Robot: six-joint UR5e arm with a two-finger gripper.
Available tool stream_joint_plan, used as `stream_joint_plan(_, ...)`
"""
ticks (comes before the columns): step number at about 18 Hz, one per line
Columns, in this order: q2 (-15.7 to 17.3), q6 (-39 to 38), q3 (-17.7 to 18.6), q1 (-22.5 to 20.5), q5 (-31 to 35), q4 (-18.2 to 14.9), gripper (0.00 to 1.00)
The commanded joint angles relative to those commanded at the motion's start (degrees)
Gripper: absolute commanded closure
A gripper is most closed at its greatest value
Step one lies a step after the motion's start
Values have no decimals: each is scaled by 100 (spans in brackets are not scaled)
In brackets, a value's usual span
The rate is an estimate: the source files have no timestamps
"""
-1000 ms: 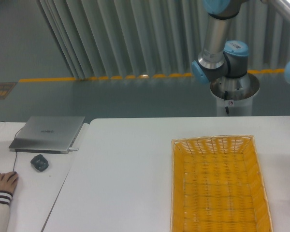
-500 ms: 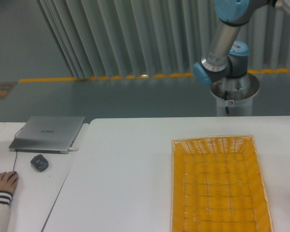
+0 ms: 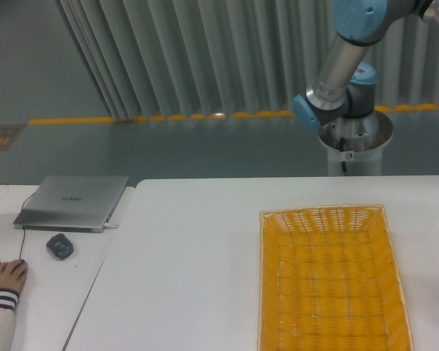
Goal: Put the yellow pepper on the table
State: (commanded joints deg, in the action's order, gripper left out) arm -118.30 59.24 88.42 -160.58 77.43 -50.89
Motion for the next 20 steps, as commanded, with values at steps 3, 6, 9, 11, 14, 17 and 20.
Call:
stream_joint_plan(3, 201, 53, 61, 0, 0, -17, 0)
stream_joint_plan(6, 579, 62, 228, -9, 9, -44, 0)
stream_joint_plan(9, 1001, 219, 562, 0, 9, -70, 0)
stream_joint_plan(11, 1177, 308, 677, 18, -17, -79, 0)
stream_joint_plan(14, 1204, 473, 668, 88, 9, -350, 0)
stream_joint_plan(17, 1397, 1691, 615, 70, 411, -965, 0)
stream_joint_plan(20, 1468, 3415, 633, -26, 773, -1107, 0)
